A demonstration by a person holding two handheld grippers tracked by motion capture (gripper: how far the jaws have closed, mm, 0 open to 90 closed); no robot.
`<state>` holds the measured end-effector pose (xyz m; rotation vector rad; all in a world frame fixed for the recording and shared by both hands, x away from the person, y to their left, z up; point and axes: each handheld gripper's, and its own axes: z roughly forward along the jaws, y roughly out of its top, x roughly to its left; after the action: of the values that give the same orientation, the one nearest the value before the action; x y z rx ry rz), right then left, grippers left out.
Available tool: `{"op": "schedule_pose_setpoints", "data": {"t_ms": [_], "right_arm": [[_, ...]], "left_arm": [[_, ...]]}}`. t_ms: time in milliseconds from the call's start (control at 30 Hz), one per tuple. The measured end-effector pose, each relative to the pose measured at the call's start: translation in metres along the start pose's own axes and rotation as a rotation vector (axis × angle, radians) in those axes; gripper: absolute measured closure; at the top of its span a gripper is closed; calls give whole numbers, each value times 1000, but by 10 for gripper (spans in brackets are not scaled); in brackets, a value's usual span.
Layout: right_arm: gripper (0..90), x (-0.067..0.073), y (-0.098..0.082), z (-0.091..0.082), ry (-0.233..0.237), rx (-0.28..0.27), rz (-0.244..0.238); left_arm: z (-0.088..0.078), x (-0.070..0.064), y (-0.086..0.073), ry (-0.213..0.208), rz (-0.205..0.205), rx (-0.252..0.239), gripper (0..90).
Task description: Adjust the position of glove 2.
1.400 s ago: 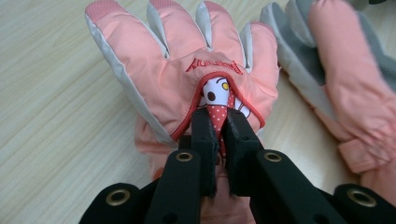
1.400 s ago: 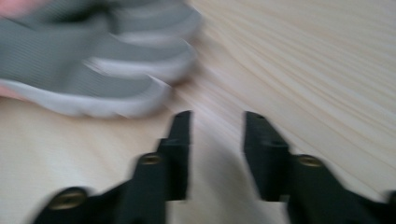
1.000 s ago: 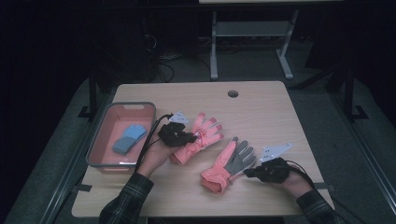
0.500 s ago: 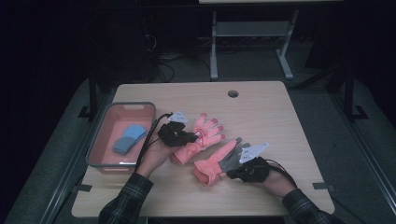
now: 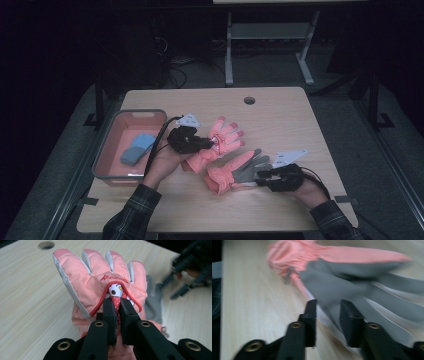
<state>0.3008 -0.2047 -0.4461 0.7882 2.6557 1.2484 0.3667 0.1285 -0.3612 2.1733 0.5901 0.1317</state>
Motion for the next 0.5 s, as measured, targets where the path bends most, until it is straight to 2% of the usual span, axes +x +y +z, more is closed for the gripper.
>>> {"op": "schedule_pose_setpoints", "data": {"t_ms": [133,267,433,467,500], "right_arm": [[442,-14,-9,-16,-110,-24,41],[366,-29,-16,-22,-196,-24,70],[326,-40,-22,-22,-234,2,117],[319,-42,-23,-21,-241,4,113],[316,-42,-23,-21,-245,13,126]], "left_arm": [[5,-8,7,-61,21,-15,842],[15,-19,11,-113,60,4,842],[29,-27,16,-178,108,8,842],[31,-29,17,-194,115,9,842],[34,-30,18,-205,135,15,842]]}}
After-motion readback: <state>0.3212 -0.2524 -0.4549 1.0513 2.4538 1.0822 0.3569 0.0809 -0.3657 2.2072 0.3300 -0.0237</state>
